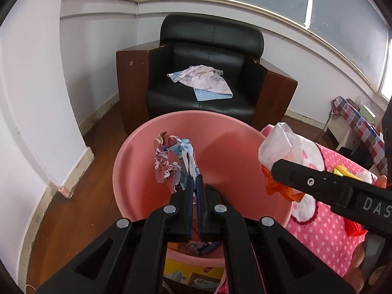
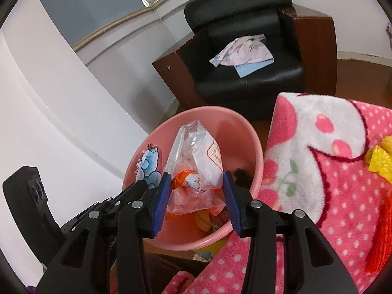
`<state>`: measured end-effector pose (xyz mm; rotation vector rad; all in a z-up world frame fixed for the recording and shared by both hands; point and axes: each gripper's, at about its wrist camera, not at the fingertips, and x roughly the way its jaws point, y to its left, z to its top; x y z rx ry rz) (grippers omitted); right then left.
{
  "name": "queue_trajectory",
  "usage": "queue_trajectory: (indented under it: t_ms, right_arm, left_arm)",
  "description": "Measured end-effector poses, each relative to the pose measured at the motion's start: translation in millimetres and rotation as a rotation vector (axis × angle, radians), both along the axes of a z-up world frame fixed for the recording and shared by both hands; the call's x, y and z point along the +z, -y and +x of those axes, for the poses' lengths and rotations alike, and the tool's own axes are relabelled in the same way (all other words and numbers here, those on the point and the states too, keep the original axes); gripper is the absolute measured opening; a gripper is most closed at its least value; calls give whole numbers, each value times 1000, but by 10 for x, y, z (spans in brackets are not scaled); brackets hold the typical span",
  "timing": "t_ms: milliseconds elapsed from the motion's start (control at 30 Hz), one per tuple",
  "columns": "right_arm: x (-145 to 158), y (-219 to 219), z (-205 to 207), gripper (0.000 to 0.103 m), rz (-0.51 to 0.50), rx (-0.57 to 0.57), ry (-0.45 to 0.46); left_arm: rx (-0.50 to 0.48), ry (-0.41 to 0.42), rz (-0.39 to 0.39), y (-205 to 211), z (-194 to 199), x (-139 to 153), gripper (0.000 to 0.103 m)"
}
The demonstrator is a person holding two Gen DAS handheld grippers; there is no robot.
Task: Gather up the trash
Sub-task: 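Carry both items over the pink bucket and open both tools to drop them, then return both tools to the table and grasp the red foam net with left tool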
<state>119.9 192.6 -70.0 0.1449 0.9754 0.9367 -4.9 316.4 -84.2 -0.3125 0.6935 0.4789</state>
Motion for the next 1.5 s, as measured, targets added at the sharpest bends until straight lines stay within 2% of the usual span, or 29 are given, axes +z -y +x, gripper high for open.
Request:
queue_trajectory:
  t_ms: [200,267,333,400,600,800,1233,1500]
  right_arm:
    - [-73,-48,-9,45,-23,-11,-8]
    - [-100,-43,-3,46,-27,-22,-19]
    - [-115,-28,-2,48,-23,-27,-28]
    - [-117,-15,-8,51,-20,-26,-30]
    - [-65,94,-80,51,-2,-21,-22]
    - [41,381,-227,51,0,-28,11]
    - [220,1532,-670,51,-36,-135,123]
    - [283,2274,-784,51,-36,-251,131]
  left_arm:
    - [-4,-4,-18,-26,-41,-9,5]
    - [-8,-5,-18,-22,-61,1,10]
    - [-12,-2,-22,-7,-80,16,28]
    - [-11,4,-20,20,-113,44,35]
    - [-15,23,5,123,-218,172,37]
    - [-22,53,19,307,-344,327,37]
    - [-127,99,30,1164,-449,529,38]
    - [-212,93,11,1670,-417,540,38]
